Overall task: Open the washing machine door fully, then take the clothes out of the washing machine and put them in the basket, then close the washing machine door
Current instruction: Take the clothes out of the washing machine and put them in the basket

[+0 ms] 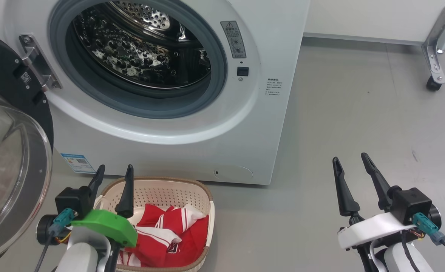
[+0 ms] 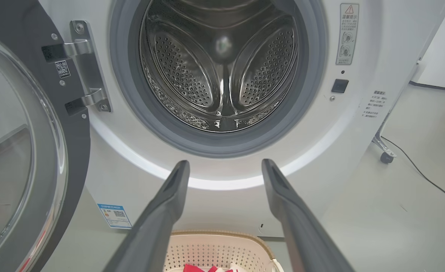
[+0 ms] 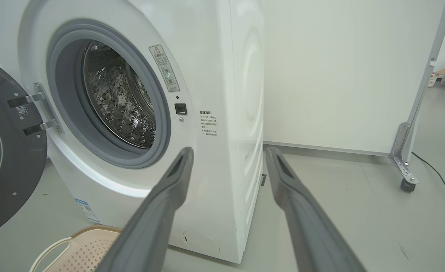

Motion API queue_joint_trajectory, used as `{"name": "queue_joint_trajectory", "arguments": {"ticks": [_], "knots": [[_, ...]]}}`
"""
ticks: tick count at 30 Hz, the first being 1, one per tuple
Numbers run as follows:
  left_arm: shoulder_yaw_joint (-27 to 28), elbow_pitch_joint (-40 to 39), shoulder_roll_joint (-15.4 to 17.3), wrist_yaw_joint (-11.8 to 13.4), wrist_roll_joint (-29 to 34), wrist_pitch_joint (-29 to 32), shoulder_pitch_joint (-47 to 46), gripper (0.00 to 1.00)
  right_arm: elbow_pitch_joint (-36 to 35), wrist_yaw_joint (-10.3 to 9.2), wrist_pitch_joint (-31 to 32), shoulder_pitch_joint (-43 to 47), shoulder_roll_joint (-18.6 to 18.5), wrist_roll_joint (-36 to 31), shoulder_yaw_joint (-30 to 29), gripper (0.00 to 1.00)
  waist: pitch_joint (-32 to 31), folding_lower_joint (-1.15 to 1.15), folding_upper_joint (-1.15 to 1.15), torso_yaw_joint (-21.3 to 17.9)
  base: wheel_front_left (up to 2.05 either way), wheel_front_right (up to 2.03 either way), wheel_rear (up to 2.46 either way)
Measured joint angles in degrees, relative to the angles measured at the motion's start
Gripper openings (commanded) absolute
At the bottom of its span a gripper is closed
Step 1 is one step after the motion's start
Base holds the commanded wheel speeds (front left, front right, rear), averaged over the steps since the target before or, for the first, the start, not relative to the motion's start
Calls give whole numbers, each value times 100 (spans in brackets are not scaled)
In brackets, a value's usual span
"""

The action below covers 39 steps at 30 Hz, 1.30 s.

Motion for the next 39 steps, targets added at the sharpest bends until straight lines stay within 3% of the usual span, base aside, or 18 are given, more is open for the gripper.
{"name": "queue_joint_trajectory", "arguments": {"ticks": [17,24,39], "knots": [[-36,-901,3,0,133,0,680,100,-182,-123,0,228,-5,4,-104,100,-151,0,0,35,0,0,0],[-93,-1088,3,0,224,0,838,100,-209,-404,0,308,8,2,-361,100,-130,0,0,-12,0,0,0],[-114,-1367,5,0,269,0,987,100,-300,-459,0,309,75,-14,-387,100,-74,0,0,-69,0,0,0]]}}
